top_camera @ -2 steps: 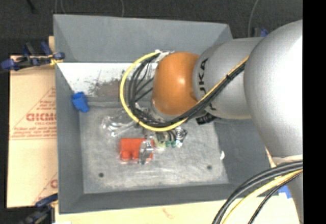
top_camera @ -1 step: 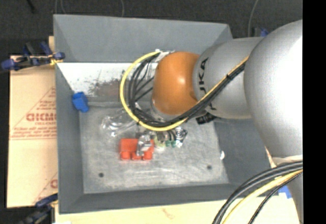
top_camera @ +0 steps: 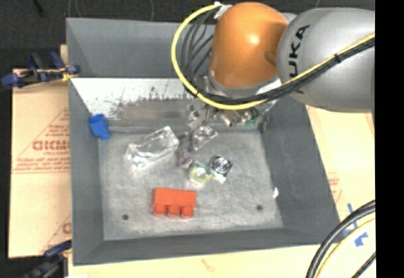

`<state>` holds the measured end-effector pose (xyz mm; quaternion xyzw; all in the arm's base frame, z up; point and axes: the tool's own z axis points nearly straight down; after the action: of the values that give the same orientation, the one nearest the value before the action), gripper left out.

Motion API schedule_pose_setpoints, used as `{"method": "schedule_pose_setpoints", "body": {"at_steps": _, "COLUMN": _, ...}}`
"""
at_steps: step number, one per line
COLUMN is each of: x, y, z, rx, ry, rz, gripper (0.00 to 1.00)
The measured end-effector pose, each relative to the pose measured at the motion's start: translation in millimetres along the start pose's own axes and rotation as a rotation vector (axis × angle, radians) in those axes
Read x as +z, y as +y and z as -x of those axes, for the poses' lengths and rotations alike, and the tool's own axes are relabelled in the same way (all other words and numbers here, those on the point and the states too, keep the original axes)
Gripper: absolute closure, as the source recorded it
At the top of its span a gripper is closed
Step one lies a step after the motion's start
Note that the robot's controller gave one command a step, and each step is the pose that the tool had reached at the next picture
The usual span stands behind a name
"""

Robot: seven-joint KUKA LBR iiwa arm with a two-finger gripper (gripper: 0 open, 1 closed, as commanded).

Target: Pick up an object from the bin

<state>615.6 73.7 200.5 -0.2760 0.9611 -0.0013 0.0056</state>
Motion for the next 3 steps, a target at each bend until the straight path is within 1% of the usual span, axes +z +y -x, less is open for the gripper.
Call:
{"method": "schedule_pose_setpoints", "body": {"at_steps": 1, "x": 3, "y": 2, "z": -0.8, "rx": 0.002, "ry": 0.005, "rz": 0.005, "gripper": 0.0}}
{"method": "schedule_pose_setpoints", "body": {"at_steps": 2, "x": 78, "y": 34, "z": 16.7, "rx": -0.081, "ry": -0.024, "rz": -0.005, "gripper": 0.0}}
{"method": "schedule_pose_setpoints", "body": {"at_steps": 3, "x": 93, "y": 58, "z": 50.3, "rx": 0.001, "ry": -0.013, "rz": -0.001, "gripper": 0.0}}
